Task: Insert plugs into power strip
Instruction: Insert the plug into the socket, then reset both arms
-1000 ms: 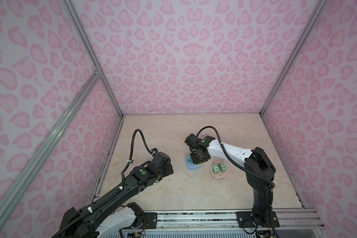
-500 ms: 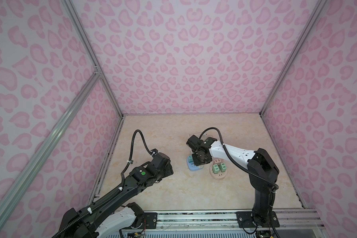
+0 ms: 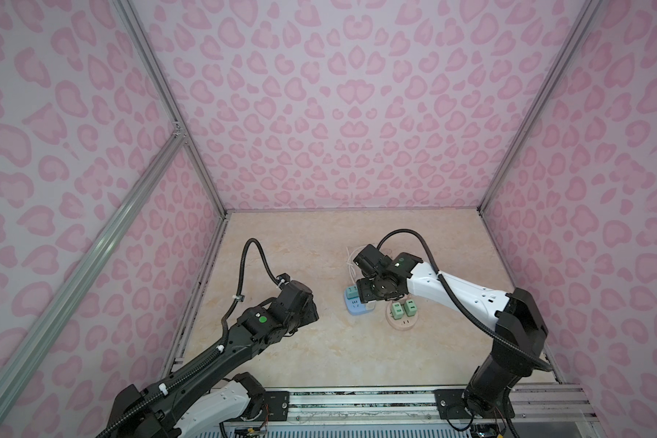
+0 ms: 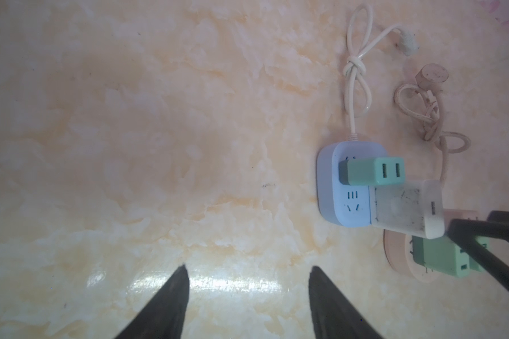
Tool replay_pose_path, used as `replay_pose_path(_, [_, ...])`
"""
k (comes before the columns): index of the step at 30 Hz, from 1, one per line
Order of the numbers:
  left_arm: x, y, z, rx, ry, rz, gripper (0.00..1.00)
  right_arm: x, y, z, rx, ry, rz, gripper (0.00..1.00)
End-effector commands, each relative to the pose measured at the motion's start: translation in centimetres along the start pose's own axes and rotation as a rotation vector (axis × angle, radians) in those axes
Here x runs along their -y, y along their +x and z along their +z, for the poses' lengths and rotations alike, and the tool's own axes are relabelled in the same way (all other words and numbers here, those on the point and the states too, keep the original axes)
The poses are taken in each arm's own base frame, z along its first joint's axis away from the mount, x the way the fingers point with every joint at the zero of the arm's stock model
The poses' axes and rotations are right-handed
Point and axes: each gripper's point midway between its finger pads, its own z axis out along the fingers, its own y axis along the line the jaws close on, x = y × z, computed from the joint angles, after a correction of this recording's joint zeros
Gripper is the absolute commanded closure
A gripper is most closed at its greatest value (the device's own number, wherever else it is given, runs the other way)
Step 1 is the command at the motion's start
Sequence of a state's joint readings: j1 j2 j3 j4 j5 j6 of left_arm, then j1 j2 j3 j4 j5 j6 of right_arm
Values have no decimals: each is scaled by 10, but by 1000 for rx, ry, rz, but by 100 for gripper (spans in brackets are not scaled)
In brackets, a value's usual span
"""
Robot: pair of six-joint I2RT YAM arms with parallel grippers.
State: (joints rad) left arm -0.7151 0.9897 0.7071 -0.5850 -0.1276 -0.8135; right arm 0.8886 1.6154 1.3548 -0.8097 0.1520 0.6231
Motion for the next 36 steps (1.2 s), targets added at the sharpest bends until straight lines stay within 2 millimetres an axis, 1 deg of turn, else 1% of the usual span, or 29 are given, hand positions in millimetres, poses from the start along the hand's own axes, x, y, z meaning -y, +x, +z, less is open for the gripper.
replay_pose_path(1, [0, -12, -6, 60, -10, 32, 33, -3, -6, -34, 108, -62, -107, 25])
replay_pose_path(2, [-2, -16, -7, 84, -18, 36, 23, 0, -6, -47, 145, -65, -130, 23])
replay_pose_path(3, [-7, -23, -11, 132, -41, 32, 17, 4, -5, -58, 179, -63, -154, 5])
replay_pose_path(4, [-12, -31, -14, 185, -59, 34, 10, 10, -6, -71, 219, -56, -169, 0])
replay_pose_path(5, [-15, -37, -16, 228, -69, 40, 2, 18, -6, -78, 250, -35, -174, 0])
replay_pose_path(7, [-21, -53, -25, 338, -88, 69, 2, 37, -4, -96, 307, 18, -188, 0])
replay_pose_path(10, [-24, -77, -42, 498, -103, 93, 2, 66, -3, -112, 359, 89, -181, 0])
replay_pose_path(14, [-16, -101, -57, 655, -99, 173, 2, 105, -4, -122, 437, 175, -133, 0])
replay_pose_path(16, [-17, -112, -61, 708, -165, 243, 2, 130, -6, -126, 509, 256, -84, 0])
replay_pose_path(18, [-23, -124, -65, 753, -273, 291, 2, 150, -7, -127, 577, 306, -43, 0])
replay_pose_path(20, [-36, -136, -70, 806, -401, 306, 2, 160, -6, -124, 643, 312, -24, 0])
replay_pose_path(21, [-46, -143, -71, 823, -454, 295, 2, 162, -5, -122, 675, 303, -18, 0])
replay_pose_path(22, [-56, -150, -72, 841, -473, 261, 2, 163, -2, -119, 697, 292, -14, 0])
replay_pose_path(23, [-67, -154, -71, 845, -490, 230, 2, 162, -1, -116, 716, 278, -20, 0])
replay_pose_path(24, [-85, -159, -72, 854, -515, 178, 2, 163, 1, -114, 729, 275, -23, 0])
replay_pose_path(25, [-101, -162, -72, 869, -540, 130, 2, 164, 3, -111, 725, 279, -28, 0])
replay_pose_path(27, [-129, -162, -71, 891, -596, 65, 2, 167, 7, -107, 702, 295, -42, 0])
replay_pose_path(29, [-150, -162, -70, 923, -635, 2, 2, 168, 9, -103, 680, 307, -73, 0])
replay_pose_path(32, [-174, -161, -51, 933, -606, -70, 2, 174, 10, -99, 658, 331, -88, 0])
replay_pose_path(35, [-195, -161, -30, 916, -650, -111, 2, 182, 8, -98, 649, 333, -77, 0])
replay_pose_path(36, [-203, -160, -20, 900, -666, -130, 2, 185, 7, -98, 652, 336, -81, 0])
